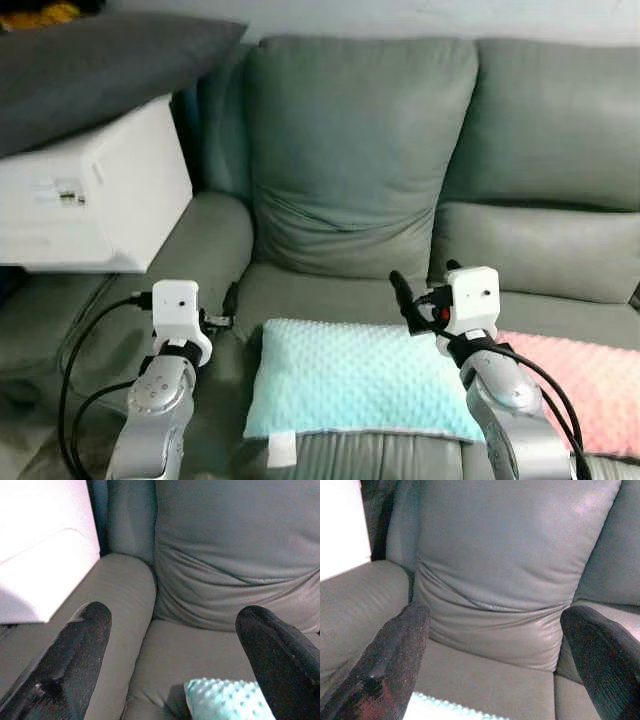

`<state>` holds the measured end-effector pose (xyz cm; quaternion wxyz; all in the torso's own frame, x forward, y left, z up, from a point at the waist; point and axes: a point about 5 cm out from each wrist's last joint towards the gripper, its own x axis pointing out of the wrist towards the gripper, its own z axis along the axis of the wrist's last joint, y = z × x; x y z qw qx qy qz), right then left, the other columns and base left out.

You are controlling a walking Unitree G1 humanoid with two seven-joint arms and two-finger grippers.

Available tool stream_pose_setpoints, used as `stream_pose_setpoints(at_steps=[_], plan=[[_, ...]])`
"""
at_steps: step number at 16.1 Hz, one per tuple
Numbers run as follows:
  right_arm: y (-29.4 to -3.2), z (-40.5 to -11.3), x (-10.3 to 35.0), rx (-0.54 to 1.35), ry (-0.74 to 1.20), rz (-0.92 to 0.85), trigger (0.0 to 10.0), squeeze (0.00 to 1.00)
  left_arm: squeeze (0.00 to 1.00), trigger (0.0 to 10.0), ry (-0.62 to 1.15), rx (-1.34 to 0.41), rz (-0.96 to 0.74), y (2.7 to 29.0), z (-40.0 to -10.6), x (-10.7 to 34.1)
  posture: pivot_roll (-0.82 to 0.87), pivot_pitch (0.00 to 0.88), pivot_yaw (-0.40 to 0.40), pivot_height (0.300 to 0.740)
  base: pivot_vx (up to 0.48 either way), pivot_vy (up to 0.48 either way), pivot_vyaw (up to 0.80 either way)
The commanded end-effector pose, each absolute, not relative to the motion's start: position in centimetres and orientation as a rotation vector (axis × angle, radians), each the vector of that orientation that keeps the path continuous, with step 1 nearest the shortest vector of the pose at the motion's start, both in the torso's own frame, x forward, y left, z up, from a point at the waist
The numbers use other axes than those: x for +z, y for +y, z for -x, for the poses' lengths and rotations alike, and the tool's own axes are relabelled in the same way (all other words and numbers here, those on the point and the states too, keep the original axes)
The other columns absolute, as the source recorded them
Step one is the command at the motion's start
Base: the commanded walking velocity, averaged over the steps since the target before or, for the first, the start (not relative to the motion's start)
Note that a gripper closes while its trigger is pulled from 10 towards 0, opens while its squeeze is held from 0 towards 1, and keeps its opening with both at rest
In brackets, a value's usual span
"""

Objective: Move the pillow to the sofa

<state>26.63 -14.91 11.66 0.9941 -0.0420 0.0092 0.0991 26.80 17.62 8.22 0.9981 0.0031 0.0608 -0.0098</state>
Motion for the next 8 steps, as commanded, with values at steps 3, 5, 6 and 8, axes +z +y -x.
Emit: stream_pose_setpoints(at_steps=[3, 5, 6, 8], plan=[[-15.04, -26.47, 11.98, 0.197, 0.014, 0.080, 10.0, 0.00, 0.00, 10.0, 0.129, -0.019, 0.000, 17.59, -26.55, 8.29, -0.12, 0.000, 0.043, 0.740, -0.282, 0.000, 0.00], [-15.11, -26.43, 11.97, 0.196, 0.016, 0.081, 10.0, 0.00, 0.00, 10.0, 0.132, -0.021, -0.001, 17.54, -26.51, 8.25, -0.12, 0.000, 0.044, 0.740, -0.279, 0.000, 0.00], [-15.15, -26.43, 11.96, 0.195, 0.016, 0.081, 10.0, 0.00, 0.00, 10.0, 0.134, -0.022, -0.002, 17.51, -26.51, 8.21, -0.12, 0.000, 0.044, 0.740, -0.277, 0.000, 0.00], [-15.23, -26.55, 11.99, 0.193, 0.016, 0.081, 10.0, 0.00, 0.00, 10.0, 0.134, -0.023, -0.002, 17.43, -26.55, 8.21, -0.12, 0.000, 0.044, 0.740, -0.279, 0.000, 0.00]])
